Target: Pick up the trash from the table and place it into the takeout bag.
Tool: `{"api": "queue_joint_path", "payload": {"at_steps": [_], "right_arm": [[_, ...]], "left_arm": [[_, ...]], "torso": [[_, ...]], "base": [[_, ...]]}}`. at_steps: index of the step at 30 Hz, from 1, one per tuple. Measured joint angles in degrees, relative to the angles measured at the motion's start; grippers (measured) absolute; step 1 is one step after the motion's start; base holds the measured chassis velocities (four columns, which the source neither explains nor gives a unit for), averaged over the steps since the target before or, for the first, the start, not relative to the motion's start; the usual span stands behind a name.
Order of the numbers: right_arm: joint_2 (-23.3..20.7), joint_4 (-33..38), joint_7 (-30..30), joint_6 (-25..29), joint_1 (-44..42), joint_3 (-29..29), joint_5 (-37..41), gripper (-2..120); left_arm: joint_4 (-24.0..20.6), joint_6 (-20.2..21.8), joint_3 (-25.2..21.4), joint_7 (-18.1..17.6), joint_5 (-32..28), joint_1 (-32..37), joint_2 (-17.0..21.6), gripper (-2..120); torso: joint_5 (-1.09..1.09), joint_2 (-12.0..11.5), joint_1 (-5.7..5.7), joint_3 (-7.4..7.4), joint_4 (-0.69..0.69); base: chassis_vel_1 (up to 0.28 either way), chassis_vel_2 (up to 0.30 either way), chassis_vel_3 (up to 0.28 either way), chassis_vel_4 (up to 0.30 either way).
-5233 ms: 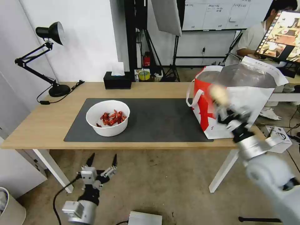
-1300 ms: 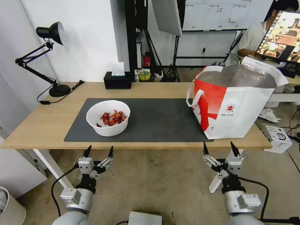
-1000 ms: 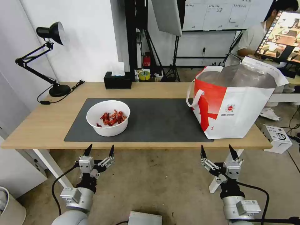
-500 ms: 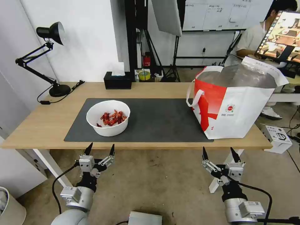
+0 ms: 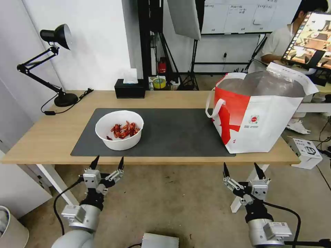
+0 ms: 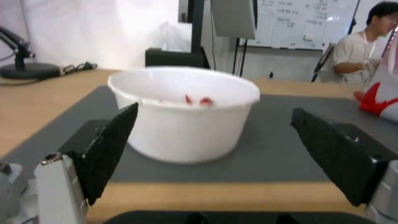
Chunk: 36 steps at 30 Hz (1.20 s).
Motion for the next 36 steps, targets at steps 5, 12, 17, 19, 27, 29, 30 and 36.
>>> {"api": "queue_joint_path", "payload": {"at_steps": [5, 12, 17, 19, 27, 29, 30, 36], "right_arm": [[0.00, -0.02, -0.01, 0.00, 0.01, 0.00, 0.00, 100], [-0.01, -0.04, -0.01, 0.00, 0.02, 0.00, 0.00, 100], [-0.01, -0.06, 0.00, 0.00, 0.02, 0.00, 0.01, 100], [-0.01, -0.07, 0.00, 0.00, 0.02, -0.01, 0.01, 100], [-0.01, -0.08, 0.00, 0.00, 0.03, -0.01, 0.02, 100], [-0.02, -0.08, 0.00, 0.00, 0.03, -0.01, 0.02, 100], [-0.02, -0.08, 0.01, 0.00, 0.03, -0.01, 0.02, 100], [-0.02, -0.08, 0.01, 0.02, 0.03, -0.01, 0.02, 100]], "left_arm": [[-0.61, 4.02, -2.60, -0.24, -6.69, -3.71, 5.94, 100], [1.25, 10.85, -5.19, -2.63, -20.39, -11.01, 20.67, 100], [8.36, 17.03, -0.80, -4.93, -32.54, -22.20, 30.66, 100], [10.34, 18.46, 1.22, -5.37, -35.16, -26.09, 32.27, 100], [23.97, 31.74, 22.02, -9.63, -48.26, -53.87, 35.81, 100], [25.29, 33.92, 23.76, -10.69, -49.05, -56.26, 35.44, 100], [26.70, 36.04, 25.22, -11.62, -49.73, -58.48, 34.90, 100], [34.40, 44.67, 31.44, -14.66, -51.30, -68.54, 31.87, 100]], "torso": [[0.00, 0.00, 0.00, 0.00, 0.01], [-0.01, 0.00, 0.02, 0.01, -0.01], [-0.02, 0.00, 0.01, 0.00, 0.00], [0.00, 0.00, 0.02, 0.01, -0.01], [0.01, 0.00, 0.02, 0.01, -0.01], [0.00, 0.00, 0.02, 0.01, 0.00], [0.00, 0.00, 0.02, 0.01, 0.00], [0.01, 0.00, 0.01, 0.01, 0.00]], "base": [[0.000, 0.000, 0.000, 0.000], [0.000, 0.000, 0.000, 0.000], [0.000, 0.000, 0.000, 0.000], [0.000, 0.000, 0.000, 0.000], [0.000, 0.000, 0.000, 0.000], [0.000, 0.000, 0.000, 0.000], [0.000, 0.000, 0.000, 0.000], [0.000, 0.000, 0.000, 0.000]]}}
